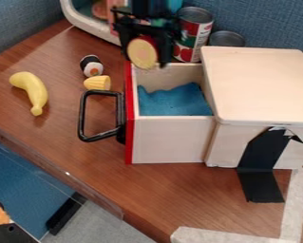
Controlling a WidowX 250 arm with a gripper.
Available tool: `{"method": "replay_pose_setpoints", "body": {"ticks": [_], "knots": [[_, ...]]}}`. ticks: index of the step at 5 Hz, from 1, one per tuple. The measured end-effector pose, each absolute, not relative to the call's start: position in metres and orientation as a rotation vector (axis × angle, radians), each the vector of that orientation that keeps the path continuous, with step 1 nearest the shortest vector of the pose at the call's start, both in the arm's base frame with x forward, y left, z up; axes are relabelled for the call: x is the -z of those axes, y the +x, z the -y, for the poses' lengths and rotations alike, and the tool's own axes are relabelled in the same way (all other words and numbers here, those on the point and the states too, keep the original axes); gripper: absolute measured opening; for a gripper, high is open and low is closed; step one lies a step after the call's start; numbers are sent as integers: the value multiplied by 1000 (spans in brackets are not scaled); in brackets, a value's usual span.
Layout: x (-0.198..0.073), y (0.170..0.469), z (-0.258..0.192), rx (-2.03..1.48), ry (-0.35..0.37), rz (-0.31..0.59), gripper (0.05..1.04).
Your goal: Puuting an object into the drawer
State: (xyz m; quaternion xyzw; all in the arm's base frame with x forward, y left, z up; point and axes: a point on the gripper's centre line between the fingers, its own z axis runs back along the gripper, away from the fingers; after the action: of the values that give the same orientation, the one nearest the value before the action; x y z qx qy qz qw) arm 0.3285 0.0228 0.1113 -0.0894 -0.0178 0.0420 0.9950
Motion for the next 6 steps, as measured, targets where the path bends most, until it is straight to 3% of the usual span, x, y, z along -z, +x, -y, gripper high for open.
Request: {"method": "replay_pose_setpoints", "body": {"ticks": [5, 6], "knots": [[-82, 306, 1, -77, -142, 9, 802], [-81, 308, 1, -81, -141, 29, 863]]}}
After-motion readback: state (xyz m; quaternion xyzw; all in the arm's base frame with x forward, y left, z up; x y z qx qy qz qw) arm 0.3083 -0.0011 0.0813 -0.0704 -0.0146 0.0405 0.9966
